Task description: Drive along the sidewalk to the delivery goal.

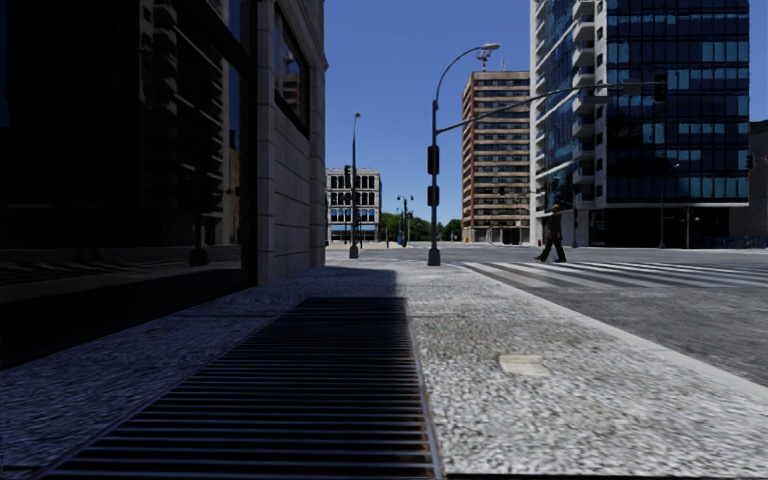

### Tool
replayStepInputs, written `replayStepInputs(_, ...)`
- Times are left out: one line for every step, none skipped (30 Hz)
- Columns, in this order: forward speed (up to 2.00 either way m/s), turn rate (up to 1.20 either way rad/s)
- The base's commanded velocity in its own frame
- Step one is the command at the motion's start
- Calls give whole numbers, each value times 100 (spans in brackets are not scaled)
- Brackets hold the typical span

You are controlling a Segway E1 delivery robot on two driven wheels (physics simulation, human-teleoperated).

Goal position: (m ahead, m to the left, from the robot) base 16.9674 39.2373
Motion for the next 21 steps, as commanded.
replayStepInputs(200,0)
replayStepInputs(200,0)
replayStepInputs(200,0)
replayStepInputs(200,0)
replayStepInputs(200,0)
replayStepInputs(200,0)
replayStepInputs(200,0)
replayStepInputs(200,0)
replayStepInputs(200,0)
replayStepInputs(200,0)
replayStepInputs(200,0)
replayStepInputs(200,0)
replayStepInputs(200,0)
replayStepInputs(200,0)
replayStepInputs(200,0)
replayStepInputs(200,0)
replayStepInputs(200,0)
replayStepInputs(200,0)
replayStepInputs(200,0)
replayStepInputs(200,0)
replayStepInputs(200,0)
